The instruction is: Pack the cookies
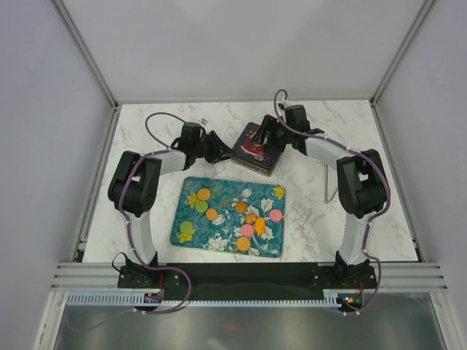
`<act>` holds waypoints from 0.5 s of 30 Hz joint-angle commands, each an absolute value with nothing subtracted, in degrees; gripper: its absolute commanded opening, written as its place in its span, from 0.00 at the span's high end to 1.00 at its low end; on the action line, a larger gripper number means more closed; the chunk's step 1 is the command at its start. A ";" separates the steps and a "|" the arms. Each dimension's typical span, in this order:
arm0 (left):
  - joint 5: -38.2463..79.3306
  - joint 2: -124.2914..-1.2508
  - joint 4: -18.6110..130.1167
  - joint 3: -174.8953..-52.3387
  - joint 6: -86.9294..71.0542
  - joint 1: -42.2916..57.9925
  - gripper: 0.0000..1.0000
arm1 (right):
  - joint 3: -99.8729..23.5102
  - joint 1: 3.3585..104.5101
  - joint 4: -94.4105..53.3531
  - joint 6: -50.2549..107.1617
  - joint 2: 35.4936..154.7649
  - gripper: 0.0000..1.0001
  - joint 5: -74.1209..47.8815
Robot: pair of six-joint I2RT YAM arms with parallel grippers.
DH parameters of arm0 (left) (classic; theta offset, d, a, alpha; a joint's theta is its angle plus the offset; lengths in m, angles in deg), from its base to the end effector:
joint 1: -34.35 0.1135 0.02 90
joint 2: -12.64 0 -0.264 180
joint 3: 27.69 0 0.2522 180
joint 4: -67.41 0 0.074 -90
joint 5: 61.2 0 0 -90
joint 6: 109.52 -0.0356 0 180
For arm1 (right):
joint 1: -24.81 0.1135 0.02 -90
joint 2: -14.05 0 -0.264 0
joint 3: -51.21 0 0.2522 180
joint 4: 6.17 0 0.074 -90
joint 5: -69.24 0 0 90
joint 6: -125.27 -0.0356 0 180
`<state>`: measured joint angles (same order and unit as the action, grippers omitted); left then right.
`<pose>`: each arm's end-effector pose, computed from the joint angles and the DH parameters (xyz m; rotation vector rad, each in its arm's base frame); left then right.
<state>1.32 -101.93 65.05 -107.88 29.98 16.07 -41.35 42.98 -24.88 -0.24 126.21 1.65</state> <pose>0.3961 -0.1481 0.1480 -0.3583 2.3635 -1.1450 0.4148 0.1504 0.2071 0.1308 2.3475 0.9255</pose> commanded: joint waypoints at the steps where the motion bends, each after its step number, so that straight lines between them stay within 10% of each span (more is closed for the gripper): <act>1: 11.05 -104.96 55.32 -103.33 29.09 14.57 0.58 | -43.67 43.00 -25.64 0.73 127.42 0.22 0.33; 15: 11.40 -105.58 54.70 -104.29 32.60 10.36 0.65 | -45.60 43.18 -30.56 2.39 129.71 0.23 -3.80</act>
<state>6.17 -100.99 66.38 -106.83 33.58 13.53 -44.52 43.13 -26.92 0.64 128.07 -1.03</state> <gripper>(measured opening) 0.361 0.766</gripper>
